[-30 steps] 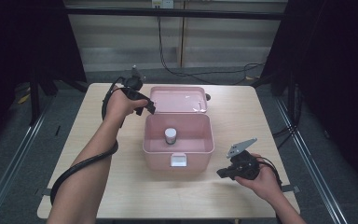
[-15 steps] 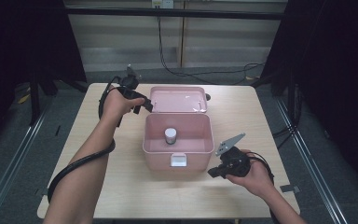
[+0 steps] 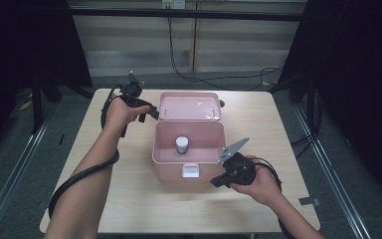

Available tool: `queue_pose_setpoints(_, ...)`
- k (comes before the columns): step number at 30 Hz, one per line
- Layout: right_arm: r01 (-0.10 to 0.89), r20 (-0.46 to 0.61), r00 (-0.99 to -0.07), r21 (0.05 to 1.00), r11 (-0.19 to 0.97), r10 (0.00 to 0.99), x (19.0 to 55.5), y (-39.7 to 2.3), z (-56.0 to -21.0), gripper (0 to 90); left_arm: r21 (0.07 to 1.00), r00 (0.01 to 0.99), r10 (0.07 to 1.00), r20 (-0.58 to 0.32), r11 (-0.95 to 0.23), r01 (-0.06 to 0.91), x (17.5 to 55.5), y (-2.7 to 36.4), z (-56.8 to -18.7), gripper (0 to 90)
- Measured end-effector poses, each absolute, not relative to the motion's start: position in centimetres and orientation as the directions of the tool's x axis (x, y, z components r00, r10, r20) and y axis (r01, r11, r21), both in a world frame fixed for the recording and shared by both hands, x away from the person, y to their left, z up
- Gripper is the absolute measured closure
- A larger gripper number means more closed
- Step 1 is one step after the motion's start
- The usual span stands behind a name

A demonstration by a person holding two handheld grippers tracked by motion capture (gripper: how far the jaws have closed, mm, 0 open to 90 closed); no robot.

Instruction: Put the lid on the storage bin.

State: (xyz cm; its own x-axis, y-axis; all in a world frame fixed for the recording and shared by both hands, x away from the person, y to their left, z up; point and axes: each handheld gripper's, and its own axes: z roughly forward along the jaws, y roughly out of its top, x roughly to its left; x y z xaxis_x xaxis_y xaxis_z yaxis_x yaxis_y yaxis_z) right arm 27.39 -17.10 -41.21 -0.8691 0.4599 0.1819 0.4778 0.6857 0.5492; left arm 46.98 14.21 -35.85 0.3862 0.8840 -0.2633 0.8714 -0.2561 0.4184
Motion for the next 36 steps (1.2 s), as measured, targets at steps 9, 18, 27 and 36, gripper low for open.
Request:
queue_pose_setpoints(9, 0.462, 0.183, -0.879, 0.553, 0.694, 0.44, 27.6, -15.9, -40.3, 90.0, 0.413, 0.389, 0.885, -0.257, -0.263, 0.872, 46.8, 14.1, -36.3, 15.9)
queue_pose_setpoints(18, 0.442, 0.182, -0.891, 0.566, 0.696, 0.417, 28.2, -14.8, -39.2, 90.0, 0.403, 0.391, 0.883, -0.262, -0.268, 0.875, 46.9, 13.8, -36.5, 15.9)
queue_pose_setpoints(27, 0.428, 0.18, -0.899, 0.552, 0.716, 0.398, 28.6, -13.9, -38.8, 90.0, 0.417, 0.407, 0.878, -0.253, -0.281, 0.865, 46.9, 13.9, -36.5, 15.8)
queue_pose_setpoints(36, 0.413, 0.171, -0.907, 0.54, 0.733, 0.386, 29.1, -12.8, -38.2, 90.0, 0.415, 0.414, 0.874, -0.253, -0.289, 0.863, 46.9, 14.0, -36.8, 15.8)
